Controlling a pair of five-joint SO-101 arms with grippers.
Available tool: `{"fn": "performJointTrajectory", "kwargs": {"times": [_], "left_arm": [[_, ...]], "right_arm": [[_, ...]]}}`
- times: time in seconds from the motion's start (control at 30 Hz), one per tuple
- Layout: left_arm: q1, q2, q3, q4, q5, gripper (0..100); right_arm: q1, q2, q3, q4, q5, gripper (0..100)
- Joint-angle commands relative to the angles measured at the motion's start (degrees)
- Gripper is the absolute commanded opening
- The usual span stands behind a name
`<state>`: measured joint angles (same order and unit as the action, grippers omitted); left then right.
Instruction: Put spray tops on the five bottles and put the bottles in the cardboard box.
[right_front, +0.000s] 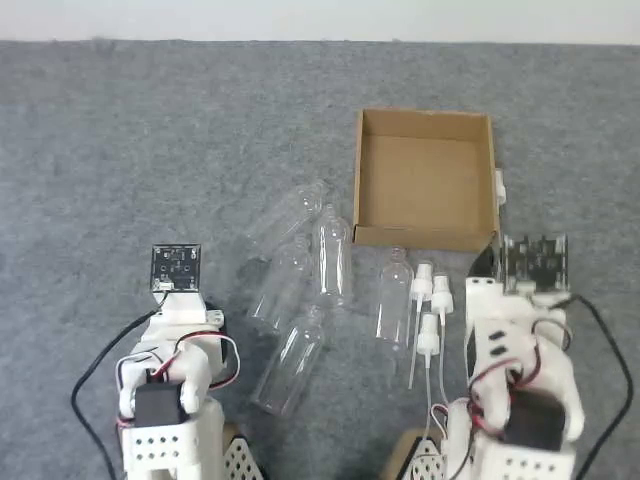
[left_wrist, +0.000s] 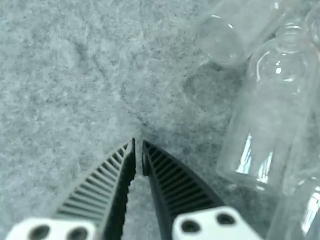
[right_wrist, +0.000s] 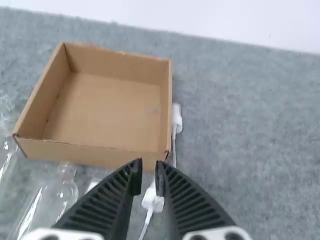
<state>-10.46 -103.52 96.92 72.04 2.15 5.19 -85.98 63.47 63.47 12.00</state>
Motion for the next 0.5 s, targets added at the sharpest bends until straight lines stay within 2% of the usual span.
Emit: {"fn": "performJointTrajectory", "kwargs": {"times": [0.0,0.17,0.47], "left_arm": [[0.2,-0.9,-0.4,0.4,0.0,2],[0.2,-0.9,-0.4,0.4,0.0,2],[0.2,-0.9,-0.4,0.4,0.0,2]], "right_arm": [[0.3,17.3,-10.2,3.7,3.2,8.8],[-0.1,34.5,-17.2,7.4,3.5,18.9],[-3.5,47.5,-18.8,6.4,3.2,17.7]]}}
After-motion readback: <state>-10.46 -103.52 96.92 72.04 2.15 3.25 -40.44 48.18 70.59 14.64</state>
